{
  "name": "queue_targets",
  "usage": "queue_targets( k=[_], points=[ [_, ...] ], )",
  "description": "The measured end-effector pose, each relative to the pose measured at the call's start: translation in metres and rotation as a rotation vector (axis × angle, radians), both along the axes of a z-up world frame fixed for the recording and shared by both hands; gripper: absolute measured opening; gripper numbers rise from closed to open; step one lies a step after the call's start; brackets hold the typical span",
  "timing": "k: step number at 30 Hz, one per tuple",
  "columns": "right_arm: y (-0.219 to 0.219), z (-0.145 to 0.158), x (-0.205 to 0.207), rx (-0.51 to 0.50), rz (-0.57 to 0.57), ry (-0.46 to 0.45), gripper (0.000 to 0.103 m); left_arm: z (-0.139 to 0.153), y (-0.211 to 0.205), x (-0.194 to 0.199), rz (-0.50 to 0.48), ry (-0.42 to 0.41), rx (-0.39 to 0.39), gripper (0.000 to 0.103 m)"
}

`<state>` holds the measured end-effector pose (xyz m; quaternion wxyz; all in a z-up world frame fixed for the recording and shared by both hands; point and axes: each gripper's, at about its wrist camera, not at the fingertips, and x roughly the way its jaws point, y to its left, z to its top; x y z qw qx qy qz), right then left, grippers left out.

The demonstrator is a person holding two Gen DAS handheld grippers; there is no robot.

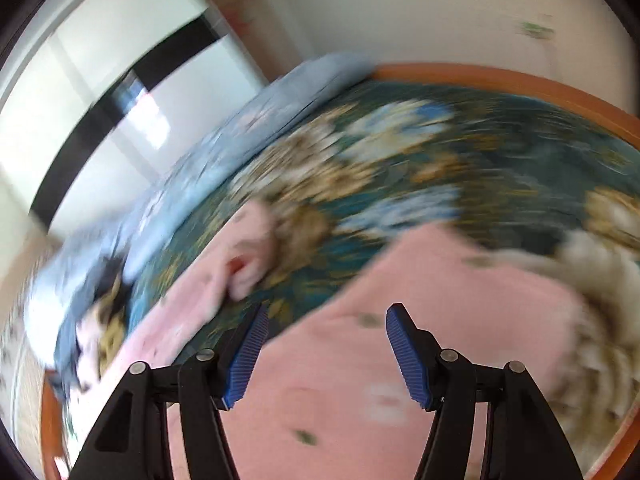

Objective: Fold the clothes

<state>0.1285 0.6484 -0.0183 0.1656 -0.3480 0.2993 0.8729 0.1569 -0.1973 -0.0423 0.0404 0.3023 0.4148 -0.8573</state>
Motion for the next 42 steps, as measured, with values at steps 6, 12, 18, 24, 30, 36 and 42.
queue_targets(
  k=[6, 12, 18, 24, 30, 36, 42],
  points=[
    [-0.018, -0.027, -0.08, -0.044, -0.016, -0.08, 0.059, 0.012, 0.053, -0.037, -0.166, 0.123, -0.079, 0.05],
    [-0.006, -0.036, -0.103, -0.18, -0.063, -0.014, 0.051, -0.007, 0.086, -0.081, -0.31, 0.142, 0.022, 0.05],
    [-0.008, -0.051, -0.126, -0.138, -0.035, -0.112, 0.02, -0.019, 0.108, -0.101, -0.349, 0.119, 0.067, 0.05],
    [-0.016, -0.014, -0.15, 0.198, 0.01, -0.198, 0.005, -0.029, 0.12, -0.114, -0.369, 0.074, 0.06, 0.05],
    [-0.049, 0.042, -0.145, 0.903, 0.126, -0.147, 0.005, -0.035, 0.118, -0.115, -0.377, 0.058, 0.085, 0.05],
    [-0.031, -0.038, -0.142, 0.866, 0.239, -0.398, 0.006, -0.038, 0.119, -0.118, -0.382, 0.046, 0.101, 0.051],
    [-0.007, -0.031, -0.114, 0.859, 0.173, -0.452, 0.011, -0.042, 0.117, -0.121, -0.384, 0.04, 0.135, 0.054]
  ],
)
